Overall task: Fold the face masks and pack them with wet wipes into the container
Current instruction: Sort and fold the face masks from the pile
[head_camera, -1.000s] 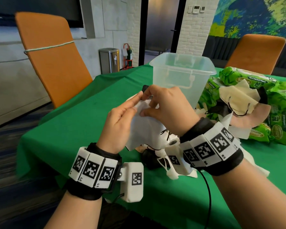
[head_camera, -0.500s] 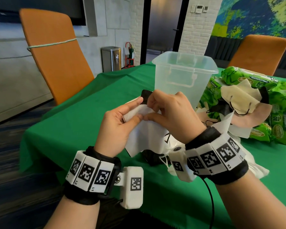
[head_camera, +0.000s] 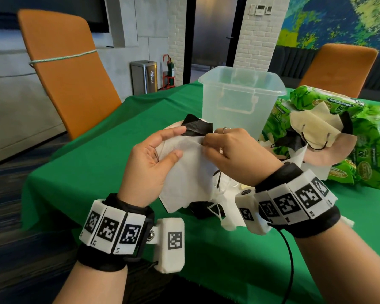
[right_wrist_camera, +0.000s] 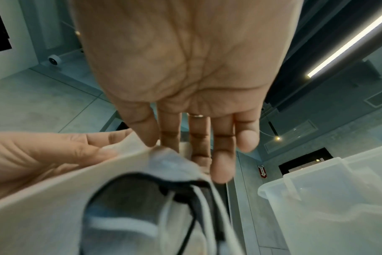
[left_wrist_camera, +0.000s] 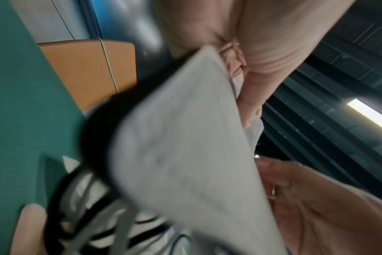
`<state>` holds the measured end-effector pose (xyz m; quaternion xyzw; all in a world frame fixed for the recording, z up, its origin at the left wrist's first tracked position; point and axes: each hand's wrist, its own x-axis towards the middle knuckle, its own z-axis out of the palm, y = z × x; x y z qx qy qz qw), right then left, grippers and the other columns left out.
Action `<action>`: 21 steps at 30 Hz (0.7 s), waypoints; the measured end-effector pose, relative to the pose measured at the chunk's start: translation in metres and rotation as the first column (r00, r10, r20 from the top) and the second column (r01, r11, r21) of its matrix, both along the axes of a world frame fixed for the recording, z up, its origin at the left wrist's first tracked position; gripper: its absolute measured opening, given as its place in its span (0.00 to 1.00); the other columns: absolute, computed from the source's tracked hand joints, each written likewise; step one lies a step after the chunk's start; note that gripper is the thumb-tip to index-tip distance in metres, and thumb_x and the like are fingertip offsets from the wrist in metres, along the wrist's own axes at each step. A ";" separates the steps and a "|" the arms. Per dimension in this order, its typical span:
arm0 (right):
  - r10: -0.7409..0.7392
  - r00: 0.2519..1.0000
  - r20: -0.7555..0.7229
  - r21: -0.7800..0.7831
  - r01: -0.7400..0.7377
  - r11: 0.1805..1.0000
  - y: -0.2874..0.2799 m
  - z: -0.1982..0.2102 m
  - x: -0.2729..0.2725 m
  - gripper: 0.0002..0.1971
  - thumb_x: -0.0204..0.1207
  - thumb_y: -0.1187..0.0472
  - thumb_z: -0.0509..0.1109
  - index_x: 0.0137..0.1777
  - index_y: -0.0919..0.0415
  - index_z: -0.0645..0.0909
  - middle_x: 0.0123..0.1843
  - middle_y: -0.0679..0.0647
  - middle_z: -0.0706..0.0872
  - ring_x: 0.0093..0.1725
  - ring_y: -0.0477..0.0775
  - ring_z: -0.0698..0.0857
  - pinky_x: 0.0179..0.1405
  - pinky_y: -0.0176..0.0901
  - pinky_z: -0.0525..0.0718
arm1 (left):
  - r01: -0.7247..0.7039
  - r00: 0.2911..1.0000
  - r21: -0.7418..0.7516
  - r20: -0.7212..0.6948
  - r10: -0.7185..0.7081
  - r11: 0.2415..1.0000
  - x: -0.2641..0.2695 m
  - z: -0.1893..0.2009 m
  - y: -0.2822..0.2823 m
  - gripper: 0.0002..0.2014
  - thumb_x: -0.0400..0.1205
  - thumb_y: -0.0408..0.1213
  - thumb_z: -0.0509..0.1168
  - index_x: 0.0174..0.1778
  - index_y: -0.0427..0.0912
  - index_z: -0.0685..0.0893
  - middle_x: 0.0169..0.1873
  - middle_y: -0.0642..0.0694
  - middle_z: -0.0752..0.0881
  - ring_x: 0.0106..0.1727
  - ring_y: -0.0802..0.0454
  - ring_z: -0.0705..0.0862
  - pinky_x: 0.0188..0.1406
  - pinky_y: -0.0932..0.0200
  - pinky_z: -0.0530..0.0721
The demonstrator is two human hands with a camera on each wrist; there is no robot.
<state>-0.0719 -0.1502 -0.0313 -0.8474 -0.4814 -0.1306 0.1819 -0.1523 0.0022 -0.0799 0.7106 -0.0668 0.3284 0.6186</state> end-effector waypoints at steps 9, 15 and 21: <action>-0.303 0.947 0.103 0.203 0.279 0.939 -0.012 0.006 0.006 0.08 0.74 0.61 0.64 0.48 0.62 0.81 0.47 0.56 0.72 0.42 0.60 0.75 0.46 0.52 0.73 | -0.026 1.000 0.002 0.014 0.026 1.000 0.001 -0.001 0.001 0.21 0.77 0.20 0.65 0.54 0.53 0.82 0.52 0.71 0.84 0.62 0.74 0.78 0.61 0.77 0.72; -0.057 0.973 0.225 0.118 0.031 0.993 0.014 0.003 -0.013 0.18 0.63 0.54 0.76 0.53 0.58 0.83 0.50 0.59 0.80 0.48 0.63 0.78 0.43 0.47 0.63 | 0.011 1.000 -0.027 0.010 -0.011 1.000 0.005 -0.001 -0.003 0.21 0.78 0.19 0.64 0.57 0.50 0.81 0.61 0.55 0.83 0.67 0.66 0.78 0.67 0.71 0.73; -0.032 0.986 0.164 0.199 -0.001 0.980 0.026 -0.005 -0.008 0.14 0.59 0.54 0.80 0.41 0.59 0.82 0.45 0.55 0.81 0.43 0.58 0.74 0.41 0.47 0.62 | 0.037 0.999 -0.091 -0.031 -0.040 0.995 0.003 -0.002 -0.003 0.20 0.80 0.20 0.61 0.59 0.49 0.82 0.65 0.45 0.82 0.71 0.55 0.77 0.71 0.59 0.74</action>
